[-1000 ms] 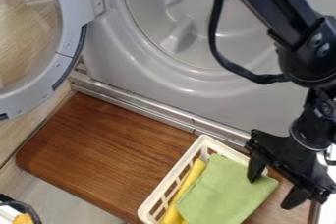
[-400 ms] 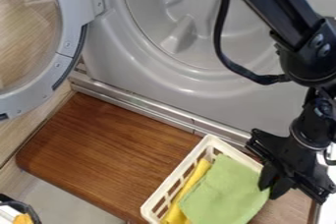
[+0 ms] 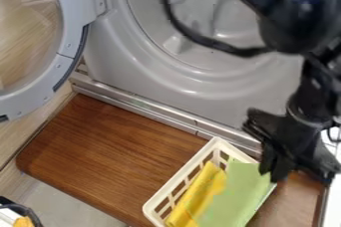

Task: Take the green cloth out of the plastic basket and put it in the washing machine.

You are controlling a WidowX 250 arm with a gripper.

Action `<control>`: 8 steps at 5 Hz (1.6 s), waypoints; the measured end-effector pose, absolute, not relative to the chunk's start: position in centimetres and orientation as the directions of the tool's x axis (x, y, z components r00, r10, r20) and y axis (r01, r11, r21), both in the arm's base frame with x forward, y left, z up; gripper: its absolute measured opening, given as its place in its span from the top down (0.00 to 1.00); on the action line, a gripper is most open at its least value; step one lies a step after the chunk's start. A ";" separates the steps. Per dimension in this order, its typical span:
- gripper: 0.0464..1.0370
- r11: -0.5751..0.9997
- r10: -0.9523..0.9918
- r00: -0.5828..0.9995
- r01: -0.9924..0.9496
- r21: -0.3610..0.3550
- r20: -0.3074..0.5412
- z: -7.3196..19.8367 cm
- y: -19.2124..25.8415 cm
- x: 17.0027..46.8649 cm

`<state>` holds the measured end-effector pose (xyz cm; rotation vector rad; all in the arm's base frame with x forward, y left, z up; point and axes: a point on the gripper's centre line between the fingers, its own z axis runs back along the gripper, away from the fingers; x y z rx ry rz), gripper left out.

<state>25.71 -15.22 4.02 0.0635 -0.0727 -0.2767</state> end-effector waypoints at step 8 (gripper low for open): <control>0.96 0.745 -0.647 0.468 0.221 0.629 0.602 14.1 -1.9 37.9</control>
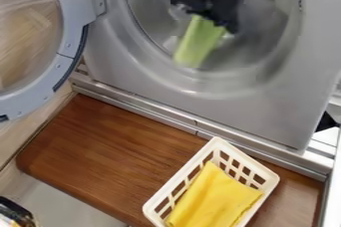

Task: Take the green cloth out of the plastic basket and put it in the washing machine.

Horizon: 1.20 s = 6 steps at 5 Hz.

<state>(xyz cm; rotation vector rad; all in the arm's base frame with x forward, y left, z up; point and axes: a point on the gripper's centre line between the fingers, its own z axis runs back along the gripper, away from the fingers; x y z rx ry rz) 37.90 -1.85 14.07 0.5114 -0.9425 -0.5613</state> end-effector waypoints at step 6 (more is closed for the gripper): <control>0.04 0.901 -0.398 0.622 0.128 0.413 0.674 15.7 -1.4 35.0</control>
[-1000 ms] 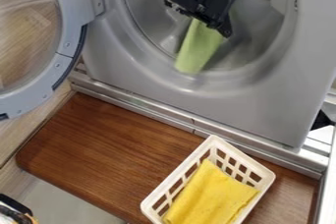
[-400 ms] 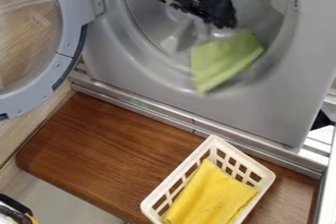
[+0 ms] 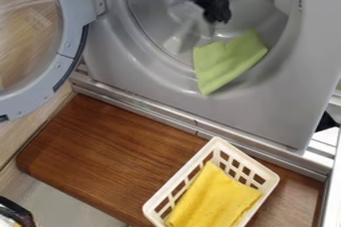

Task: Take the green cloth out of the plastic basket and put it in the washing machine.

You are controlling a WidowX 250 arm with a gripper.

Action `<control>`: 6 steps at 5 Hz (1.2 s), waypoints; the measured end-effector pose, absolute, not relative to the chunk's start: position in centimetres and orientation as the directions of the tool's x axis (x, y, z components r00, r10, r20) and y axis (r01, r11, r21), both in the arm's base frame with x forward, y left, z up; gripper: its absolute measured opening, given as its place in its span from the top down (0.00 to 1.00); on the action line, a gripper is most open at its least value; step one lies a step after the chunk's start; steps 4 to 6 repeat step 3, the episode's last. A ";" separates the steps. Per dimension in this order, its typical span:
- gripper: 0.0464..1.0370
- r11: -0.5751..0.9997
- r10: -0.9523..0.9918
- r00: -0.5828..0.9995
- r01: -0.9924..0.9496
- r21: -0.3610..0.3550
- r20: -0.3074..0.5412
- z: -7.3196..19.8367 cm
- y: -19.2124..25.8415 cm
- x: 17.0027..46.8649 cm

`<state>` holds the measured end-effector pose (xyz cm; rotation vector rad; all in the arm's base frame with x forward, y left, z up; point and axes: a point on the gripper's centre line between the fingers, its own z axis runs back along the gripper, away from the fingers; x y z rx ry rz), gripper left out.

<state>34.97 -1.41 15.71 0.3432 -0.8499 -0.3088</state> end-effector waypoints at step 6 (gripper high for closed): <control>0.04 0.999 -0.052 0.969 0.052 0.006 0.242 6.9 -6.5 24.1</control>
